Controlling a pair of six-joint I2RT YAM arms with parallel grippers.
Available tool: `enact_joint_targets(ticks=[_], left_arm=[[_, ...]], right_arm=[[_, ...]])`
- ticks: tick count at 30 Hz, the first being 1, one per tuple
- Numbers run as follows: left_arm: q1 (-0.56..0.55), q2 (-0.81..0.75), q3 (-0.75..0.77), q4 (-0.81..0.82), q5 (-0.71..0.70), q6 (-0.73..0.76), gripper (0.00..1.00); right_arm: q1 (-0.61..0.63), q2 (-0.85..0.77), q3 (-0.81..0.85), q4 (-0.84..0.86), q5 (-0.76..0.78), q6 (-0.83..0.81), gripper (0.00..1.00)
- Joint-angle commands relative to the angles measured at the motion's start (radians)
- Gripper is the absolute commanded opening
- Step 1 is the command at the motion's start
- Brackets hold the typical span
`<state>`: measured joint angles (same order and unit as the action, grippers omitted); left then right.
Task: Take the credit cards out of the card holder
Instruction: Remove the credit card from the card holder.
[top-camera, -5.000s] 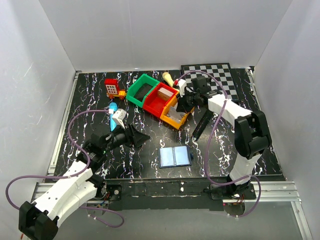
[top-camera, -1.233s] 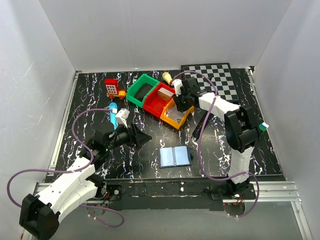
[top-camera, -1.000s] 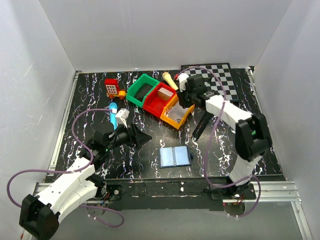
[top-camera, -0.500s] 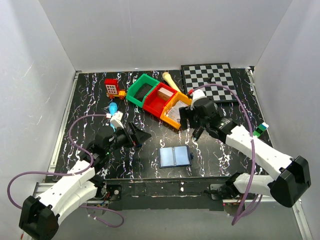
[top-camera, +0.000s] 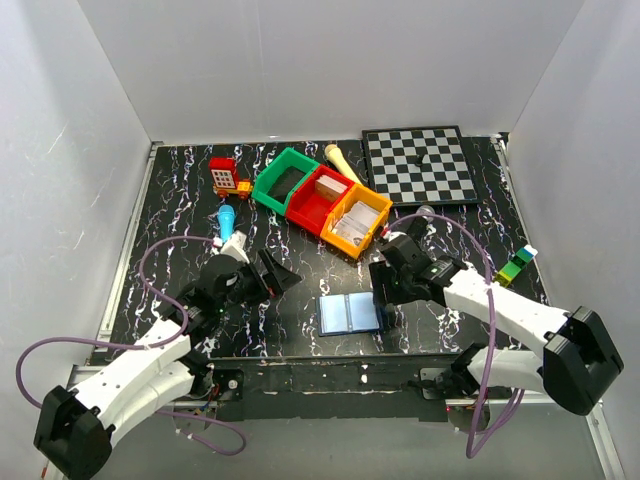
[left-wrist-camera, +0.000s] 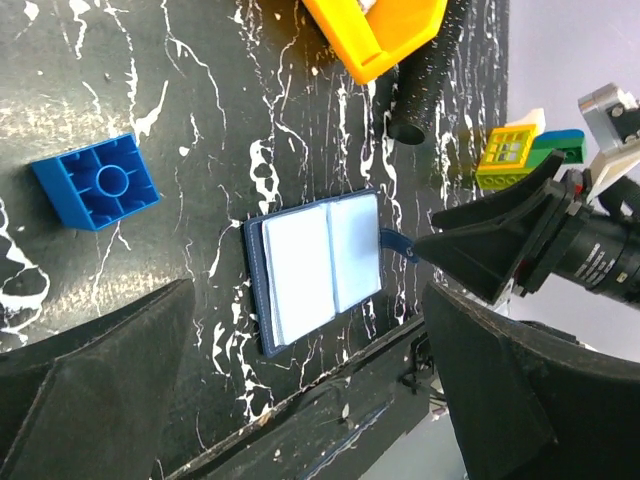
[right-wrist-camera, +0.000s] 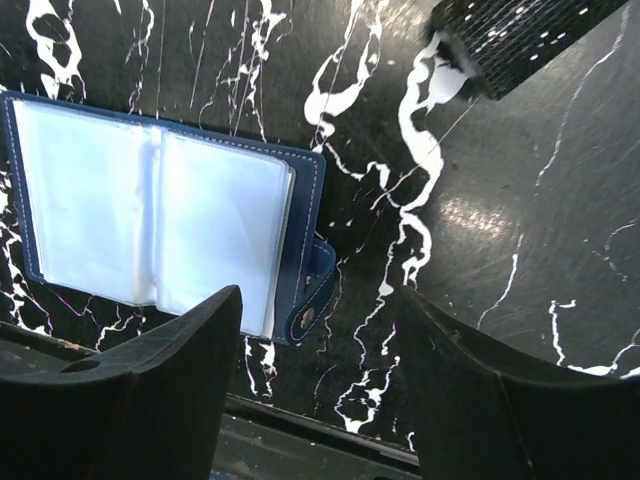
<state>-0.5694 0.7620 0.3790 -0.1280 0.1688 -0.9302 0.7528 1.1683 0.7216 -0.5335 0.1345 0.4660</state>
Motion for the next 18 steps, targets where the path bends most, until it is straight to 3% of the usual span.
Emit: enact_joint_targets(ticks=[1, 4, 8, 12, 18], left_arm=[[-0.024, 0.011, 0.116, -0.194, -0.155, -0.033, 0.98], [-0.024, 0.019, 0.165, -0.272, -0.219, -0.039, 0.98], [-0.024, 0.014, 0.201, -0.298, -0.201, -0.006, 0.98], [-0.024, -0.015, 0.175, -0.272, -0.169, 0.002, 0.98], [-0.024, -0.013, 0.130, -0.200, -0.085, -0.001, 0.98]], right_arm=[[0.039, 0.039, 0.004, -0.008, -0.006, 0.077, 0.68], [0.043, 0.086, 0.016, -0.025, -0.001, 0.091, 0.63], [0.045, 0.117, 0.019, -0.022, 0.002, 0.103, 0.62], [0.043, 0.131, 0.025, -0.026, 0.001, 0.109, 0.49], [0.040, 0.149, 0.019, -0.028, -0.007, 0.111, 0.40]])
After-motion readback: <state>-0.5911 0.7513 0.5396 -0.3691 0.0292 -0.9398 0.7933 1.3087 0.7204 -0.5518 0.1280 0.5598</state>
